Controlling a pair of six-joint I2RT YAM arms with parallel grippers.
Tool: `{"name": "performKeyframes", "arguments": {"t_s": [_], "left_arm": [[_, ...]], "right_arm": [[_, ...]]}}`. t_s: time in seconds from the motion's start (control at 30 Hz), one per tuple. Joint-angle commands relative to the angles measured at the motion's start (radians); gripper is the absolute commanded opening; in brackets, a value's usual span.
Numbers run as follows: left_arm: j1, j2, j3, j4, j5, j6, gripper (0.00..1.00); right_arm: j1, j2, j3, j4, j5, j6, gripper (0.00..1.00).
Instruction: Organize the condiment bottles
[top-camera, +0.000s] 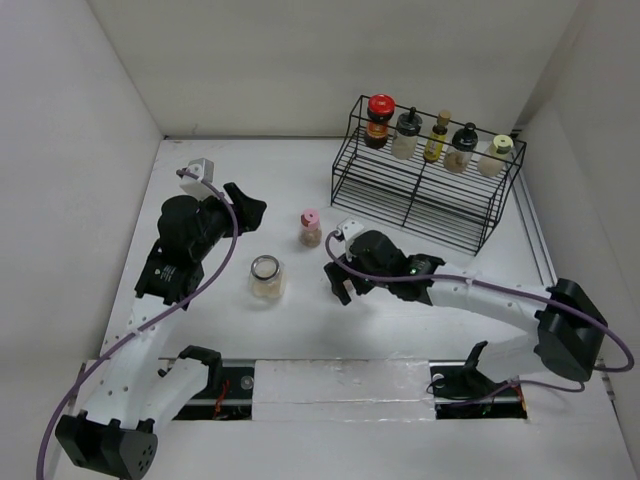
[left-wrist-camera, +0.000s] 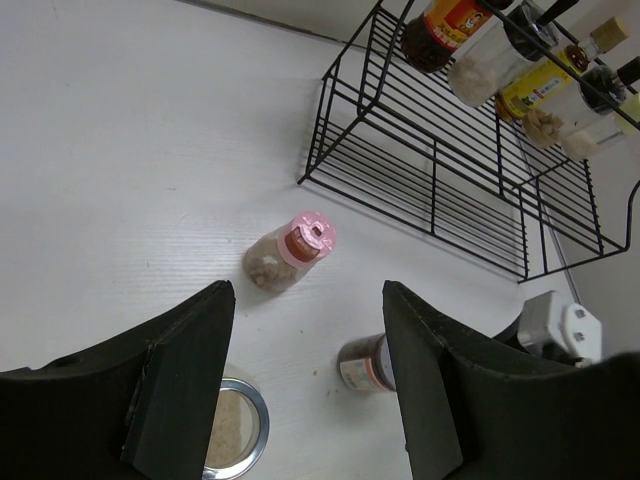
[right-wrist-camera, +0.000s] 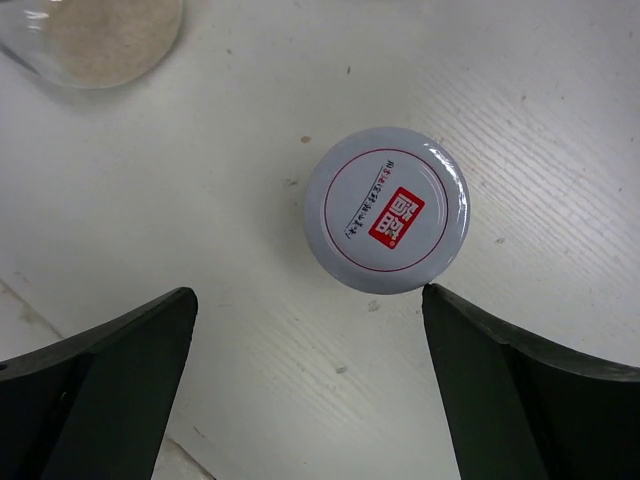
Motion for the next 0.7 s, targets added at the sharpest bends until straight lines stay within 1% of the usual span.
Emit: {"name": "performKeyframes", "arguments": {"t_s": [0.0, 0.03, 0.17, 0.23, 0.27, 0.43, 0.47, 0.53, 0.57, 0.63, 0.67], "left_arm": [[0.005, -0.018, 0.026, 0.043, -0.007, -0.006, 0.57], [0.005, -0.018, 0.026, 0.043, -0.007, -0.006, 0.57], [0.005, -0.018, 0.026, 0.043, -0.007, -0.006, 0.57], [0.005, -0.018, 0.026, 0.043, -0.007, -0.006, 0.57], [0.005, -0.018, 0.026, 0.043, -0.007, -0.006, 0.57], [0.005, -0.018, 0.016, 0.043, 0.011, -0.006, 0.57], [0.005, -0.018, 0.016, 0.043, 0.011, -0.006, 0.57], [0.005, -0.007, 0.016, 0.043, 0.031, -0.006, 0.57], [0.005, -0.007, 0.016, 0.043, 0.031, -0.006, 0.57], [0.005, -0.007, 0.016, 0.043, 0.031, -0.006, 0.57], [0.005, -0.007, 0.016, 0.043, 0.031, -0.006, 0.57]], "right_arm": [[0.005, 0.051, 0.035, 0.063, 0.049, 0.032, 1.0], [0.005, 0.066, 0.035, 0.074, 0.049, 0.032, 1.0], [0.005, 0.114, 0.073, 0.074, 0.188, 0.041, 1.0], [0.005, 0.114, 0.064, 0.109, 0.188, 0.041, 1.0], [-0.004, 0.125, 0.064, 0.143, 0.175, 0.041, 0.97], [-0.004, 0.16, 0.055, 0.207, 0.185, 0.041, 0.93], [-0.004, 0.175, 0.055, 0.221, 0.185, 0.041, 0.85], [-0.004, 0.186, 0.064, 0.23, 0.185, 0.041, 0.79], [-0.004, 0.186, 0.064, 0.23, 0.185, 0.041, 0.72], [-0.004, 0.195, 0.064, 0.23, 0.185, 0.041, 0.66], [-0.004, 0.195, 0.064, 0.23, 0.185, 0.041, 0.66]]}}
